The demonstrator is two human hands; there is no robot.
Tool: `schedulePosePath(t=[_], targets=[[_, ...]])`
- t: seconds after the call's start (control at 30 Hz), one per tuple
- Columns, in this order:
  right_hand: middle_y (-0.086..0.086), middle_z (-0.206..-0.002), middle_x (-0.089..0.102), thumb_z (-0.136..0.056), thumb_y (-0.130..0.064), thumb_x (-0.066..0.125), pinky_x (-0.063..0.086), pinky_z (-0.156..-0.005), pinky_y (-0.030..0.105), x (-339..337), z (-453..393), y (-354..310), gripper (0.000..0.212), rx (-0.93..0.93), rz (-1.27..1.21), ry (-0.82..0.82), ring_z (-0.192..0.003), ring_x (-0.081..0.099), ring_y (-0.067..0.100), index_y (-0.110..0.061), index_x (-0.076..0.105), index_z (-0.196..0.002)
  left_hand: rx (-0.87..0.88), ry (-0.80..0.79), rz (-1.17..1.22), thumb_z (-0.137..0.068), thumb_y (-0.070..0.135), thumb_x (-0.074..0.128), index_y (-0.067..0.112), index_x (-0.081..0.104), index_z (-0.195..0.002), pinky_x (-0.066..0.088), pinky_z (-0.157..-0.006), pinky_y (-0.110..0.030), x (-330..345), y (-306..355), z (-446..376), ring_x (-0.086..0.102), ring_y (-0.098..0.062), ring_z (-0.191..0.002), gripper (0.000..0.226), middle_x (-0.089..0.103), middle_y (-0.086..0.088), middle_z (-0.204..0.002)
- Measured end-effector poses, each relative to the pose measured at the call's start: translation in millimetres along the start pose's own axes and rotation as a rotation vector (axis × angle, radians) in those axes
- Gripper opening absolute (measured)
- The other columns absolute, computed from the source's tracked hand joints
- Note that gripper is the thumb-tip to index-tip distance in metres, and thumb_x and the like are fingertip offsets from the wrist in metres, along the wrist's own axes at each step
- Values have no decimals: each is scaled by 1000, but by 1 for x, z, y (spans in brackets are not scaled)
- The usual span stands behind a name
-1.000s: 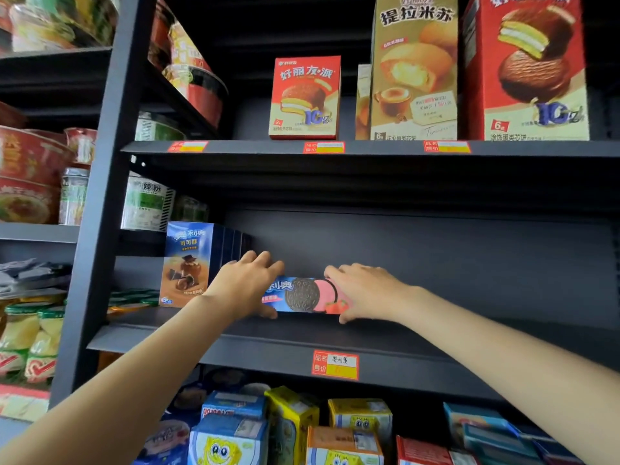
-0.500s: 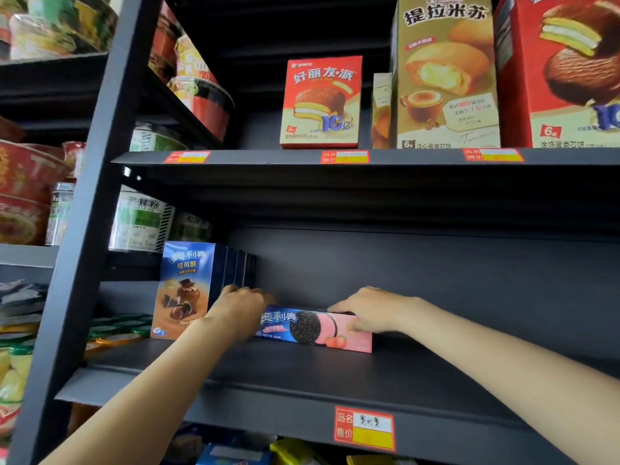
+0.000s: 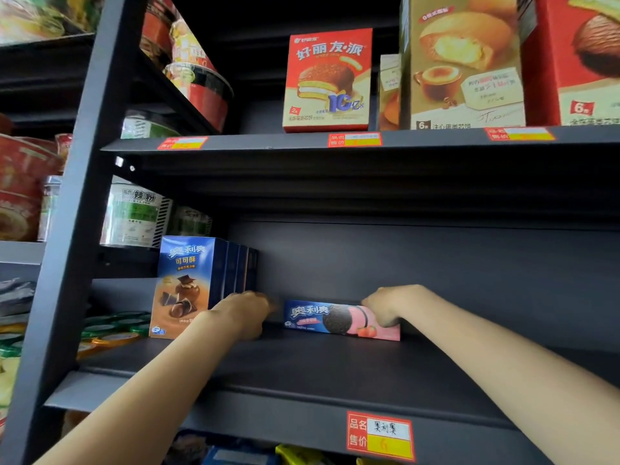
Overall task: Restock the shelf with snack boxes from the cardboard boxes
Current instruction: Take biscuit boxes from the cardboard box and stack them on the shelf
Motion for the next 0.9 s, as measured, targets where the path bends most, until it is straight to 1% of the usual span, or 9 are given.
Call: schedulePosePath(t=[0.07, 0.17, 0.23, 0.3, 0.43, 0.6, 0.73, 0.83, 0.9], targets=[[11, -132, 52, -92, -9, 44, 41, -78, 31, 10, 4, 18, 42, 52, 14, -40, -116, 53, 28, -11, 47, -134, 7, -9, 30, -85, 4, 41, 14, 45, -134, 41, -104, -41, -1, 9, -6, 47, -30, -126, 50, 45, -11, -139], [11, -142, 43, -93, -10, 45, 42, -90, 32, 22, 10, 42, 55, 109, -2, -74, -125, 46, 28, -16, 31, -146, 60, -22, 51, -86, 3, 39, 18, 33, -142, 41, -104, -41, -6, 35, -15, 46, -31, -127, 59, 43, -12, -142], [11, -145, 37, -94, -12, 47, 40, -97, 33, 25, 10, 47, 61, 97, -67, -19, -129, 42, 28, -18, 22, -149, 114, -36, 42, -86, 4, 40, 21, 26, -145, 37, -107, -40, -9, 56, -23, 41, -30, -131, 63, 37, -10, -147], [11, -145, 35, -93, -15, 54, 39, -100, 35, 24, 6, 47, 64, 53, -186, 77, -131, 39, 30, -23, 23, -149, 145, -65, 35, -88, 5, 43, 21, 24, -146, 33, -110, -38, -10, 73, -33, 37, -28, -134, 62, 32, -7, -150], [9, -137, 45, -89, -22, 61, 42, -92, 32, 29, -6, 52, 56, -18, -326, 133, -120, 48, 29, -26, 36, -139, 147, -96, -115, -92, 9, 43, 25, 19, -148, 29, -111, -35, -9, 93, -44, 29, -28, -137, 63, 22, -2, -153], [5, -140, 46, -90, -20, 58, 43, -98, 35, 29, -11, 51, 55, -41, -304, 109, -123, 47, 27, -26, 37, -141, 88, -215, -125, -91, 8, 43, 22, 29, -142, 41, -98, -36, 5, 88, -47, 47, -30, -122, 55, 43, -9, -140], [9, -135, 51, -85, -11, 59, 46, -96, 35, 22, 0, 43, 52, -25, -266, 96, -116, 52, 28, -22, 47, -134, 88, -124, -101, -91, 8, 45, 15, 35, -141, 36, -106, -35, -7, 85, -33, 41, -28, -130, 52, 39, -7, -145], [12, -147, 36, -91, -1, 44, 39, -93, 29, -6, 33, 17, 61, -95, -357, 197, -130, 40, 28, -16, 28, -147, 125, -84, -37, -93, 7, 40, 10, 34, -143, 30, -108, -31, -26, 82, -8, 38, -28, -133, 50, 36, -11, -148], [11, -146, 35, -90, 3, 38, 37, -91, 27, -35, 67, -13, 60, -197, -481, 320, -130, 39, 26, -18, 29, -146, 130, -3, 68, -91, 6, 41, 10, 37, -141, 30, -109, -32, -37, 71, 11, 39, -28, -133, 50, 35, -13, -148]])
Point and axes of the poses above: each hand's wrist, its own z-axis away from the middle knuckle, its own x-axis out of the palm, y = z × x, the point moved 7 cm from there along -z, towards the middle knuckle
